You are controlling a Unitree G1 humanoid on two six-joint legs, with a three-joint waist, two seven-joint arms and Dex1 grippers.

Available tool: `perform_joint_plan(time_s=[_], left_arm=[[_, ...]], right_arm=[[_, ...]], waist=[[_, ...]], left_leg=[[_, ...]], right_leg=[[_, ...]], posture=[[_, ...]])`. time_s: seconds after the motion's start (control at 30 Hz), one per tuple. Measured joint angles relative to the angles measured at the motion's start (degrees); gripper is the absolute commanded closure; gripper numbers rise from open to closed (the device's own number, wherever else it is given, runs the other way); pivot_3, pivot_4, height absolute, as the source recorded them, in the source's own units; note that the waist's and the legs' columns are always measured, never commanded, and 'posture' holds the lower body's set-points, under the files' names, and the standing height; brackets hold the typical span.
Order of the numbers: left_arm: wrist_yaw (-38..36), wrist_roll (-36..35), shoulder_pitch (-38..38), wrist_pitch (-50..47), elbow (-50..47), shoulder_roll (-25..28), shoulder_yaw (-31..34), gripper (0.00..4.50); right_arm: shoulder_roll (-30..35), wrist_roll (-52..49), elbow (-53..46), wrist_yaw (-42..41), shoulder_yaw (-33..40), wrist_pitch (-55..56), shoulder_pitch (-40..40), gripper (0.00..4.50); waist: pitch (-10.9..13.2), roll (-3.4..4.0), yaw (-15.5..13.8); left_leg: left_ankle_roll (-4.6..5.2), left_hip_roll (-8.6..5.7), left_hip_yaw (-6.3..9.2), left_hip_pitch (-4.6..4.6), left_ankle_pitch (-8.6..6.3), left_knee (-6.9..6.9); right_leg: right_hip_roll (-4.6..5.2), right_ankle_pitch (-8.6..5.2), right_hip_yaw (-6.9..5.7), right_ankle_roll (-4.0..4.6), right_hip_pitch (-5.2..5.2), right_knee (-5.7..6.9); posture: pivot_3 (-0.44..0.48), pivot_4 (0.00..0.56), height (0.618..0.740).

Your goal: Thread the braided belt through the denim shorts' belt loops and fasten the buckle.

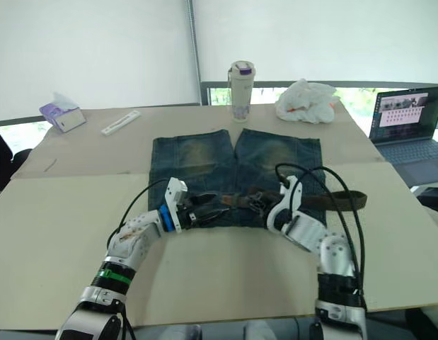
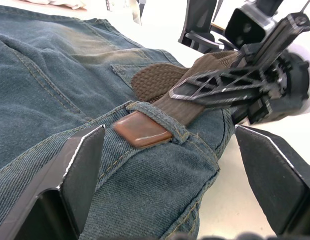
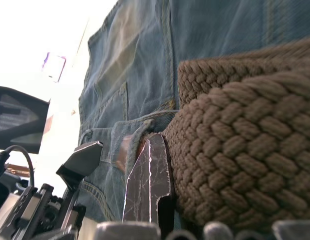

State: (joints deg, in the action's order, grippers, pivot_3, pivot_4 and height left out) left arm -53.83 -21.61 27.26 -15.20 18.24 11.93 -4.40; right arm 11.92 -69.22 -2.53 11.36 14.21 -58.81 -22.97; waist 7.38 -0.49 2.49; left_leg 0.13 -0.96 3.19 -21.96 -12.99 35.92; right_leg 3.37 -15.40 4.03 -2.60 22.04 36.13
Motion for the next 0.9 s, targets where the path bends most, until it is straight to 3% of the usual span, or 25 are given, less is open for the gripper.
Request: perform_joint_plan(time_s=[0.27, 0.5, 0.9], left_arm=[[1.59, -1.27, -0.02, -0.58, -0.01, -0.46, 2.28, 0.15], [3.28, -4.02, -0.01, -2.41, -0.01, -0.52, 6.59, 0.15], [7.77, -16.62, 2.52, -20.27, -1.72, -5.76, 11.33, 0.15]], right_arm=[[-8.27, -2.21, 1.66, -1.17, 3.99, 2.84, 1.26, 4.50], [-10.91, -8.54, 2.02, -2.94, 7.38, 3.73, 2.28, 4.50], [-10.13, -7.95, 2.01, -8.05, 5.99, 3.74, 3.69, 4.50]], waist=[[-0.01, 0.01, 0.02], [-0.01, 0.02, 0.05], [-0.01, 0.02, 0.23]], left_leg=[[0.00, 0.03, 0.21, 0.01, 0.00, -0.01], [0.00, 0.04, 0.23, 0.01, 0.00, -0.01], [0.00, 0.02, 0.21, 0.02, 0.00, 0.00]], right_leg=[[0.02, 0.00, 0.01, 0.01, 0.04, 0.03], [0.02, 0.00, 0.00, 0.01, 0.06, 0.05], [-0.01, 0.00, 0.00, 0.01, 0.07, 0.05]], posture=[[0.000, 0.150, 0.740], [0.000, 0.150, 0.740], [0.000, 0.150, 0.740]])
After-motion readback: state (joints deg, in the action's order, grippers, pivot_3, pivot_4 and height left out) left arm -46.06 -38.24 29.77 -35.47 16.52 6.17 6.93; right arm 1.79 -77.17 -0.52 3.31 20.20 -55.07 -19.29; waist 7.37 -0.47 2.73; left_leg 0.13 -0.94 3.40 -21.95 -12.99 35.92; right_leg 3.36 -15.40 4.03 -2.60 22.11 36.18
